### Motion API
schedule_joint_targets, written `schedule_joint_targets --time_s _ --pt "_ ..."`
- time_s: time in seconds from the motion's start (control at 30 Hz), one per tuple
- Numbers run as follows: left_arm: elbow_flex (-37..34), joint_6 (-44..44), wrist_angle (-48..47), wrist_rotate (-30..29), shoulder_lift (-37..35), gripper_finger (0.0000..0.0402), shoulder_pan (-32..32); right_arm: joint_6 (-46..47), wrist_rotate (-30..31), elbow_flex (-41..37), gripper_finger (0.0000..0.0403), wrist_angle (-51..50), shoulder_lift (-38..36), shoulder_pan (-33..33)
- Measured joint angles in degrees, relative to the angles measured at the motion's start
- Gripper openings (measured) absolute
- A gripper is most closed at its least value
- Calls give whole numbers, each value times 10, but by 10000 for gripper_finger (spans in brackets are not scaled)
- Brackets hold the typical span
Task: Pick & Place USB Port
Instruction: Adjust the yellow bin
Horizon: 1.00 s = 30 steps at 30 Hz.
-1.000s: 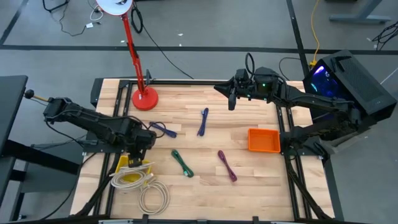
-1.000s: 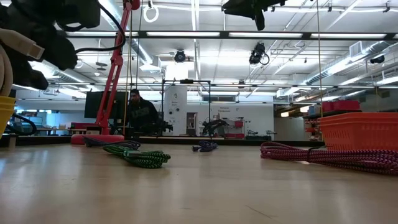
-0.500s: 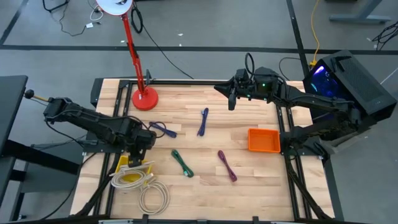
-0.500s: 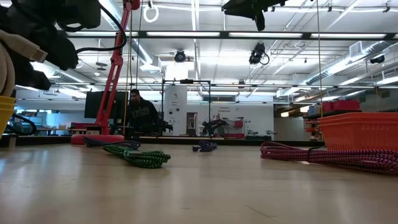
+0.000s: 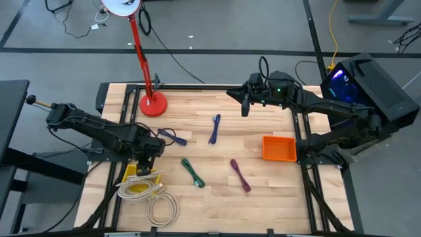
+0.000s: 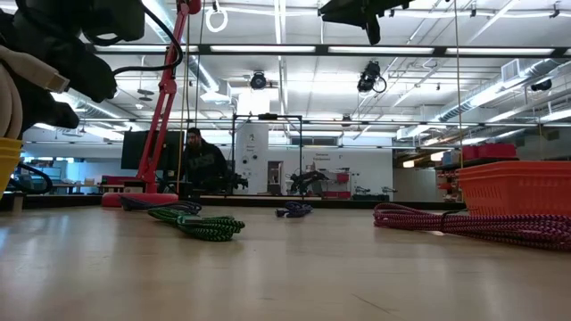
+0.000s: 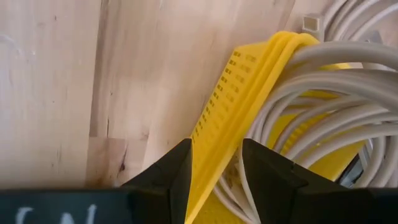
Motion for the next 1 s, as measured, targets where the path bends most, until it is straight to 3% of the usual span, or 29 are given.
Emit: schedule_joint_targets --time_s 0.27,0.67,0.77,0.9,1.0 --pt "0 7 1 24 33 149 -14 0 0 0 71 0 0 0" --pt "0 44 15 -2 76 145 -20 0 0 0 71 -4 0 0" --pt "0 45 15 -8 76 113 -20 0 0 0 71 -4 0 0" --pt "0 55 10 -15 75 30 -20 0 0 0 71 -5 0 0" --pt "0 53 10 -15 75 20 -20 0 8 0 71 -4 0 0"
